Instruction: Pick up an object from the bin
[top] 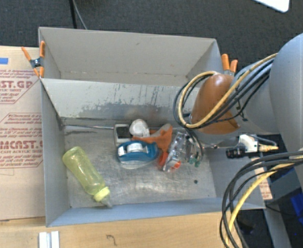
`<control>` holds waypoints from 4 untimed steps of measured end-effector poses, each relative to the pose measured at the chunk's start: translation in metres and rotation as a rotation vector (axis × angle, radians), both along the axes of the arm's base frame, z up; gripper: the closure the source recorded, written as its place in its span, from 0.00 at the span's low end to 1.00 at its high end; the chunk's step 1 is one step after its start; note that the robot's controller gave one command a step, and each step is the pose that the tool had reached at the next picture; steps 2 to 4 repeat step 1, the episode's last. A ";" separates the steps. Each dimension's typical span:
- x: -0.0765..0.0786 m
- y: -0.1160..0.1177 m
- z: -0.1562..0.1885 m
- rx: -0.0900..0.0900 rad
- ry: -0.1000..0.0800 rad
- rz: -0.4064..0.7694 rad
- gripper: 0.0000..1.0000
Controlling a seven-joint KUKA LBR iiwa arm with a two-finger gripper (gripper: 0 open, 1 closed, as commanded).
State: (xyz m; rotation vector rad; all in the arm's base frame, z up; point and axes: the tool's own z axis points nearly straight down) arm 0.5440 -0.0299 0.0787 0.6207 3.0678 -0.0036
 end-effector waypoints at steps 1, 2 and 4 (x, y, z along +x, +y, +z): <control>-0.004 0.002 0.016 0.004 0.014 0.000 1.00; -0.004 0.002 0.016 0.004 0.014 0.000 1.00; -0.004 0.002 0.016 0.004 0.014 0.000 1.00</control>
Offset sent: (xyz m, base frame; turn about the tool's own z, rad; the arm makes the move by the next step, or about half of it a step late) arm 0.0001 0.0001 0.0653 0.0000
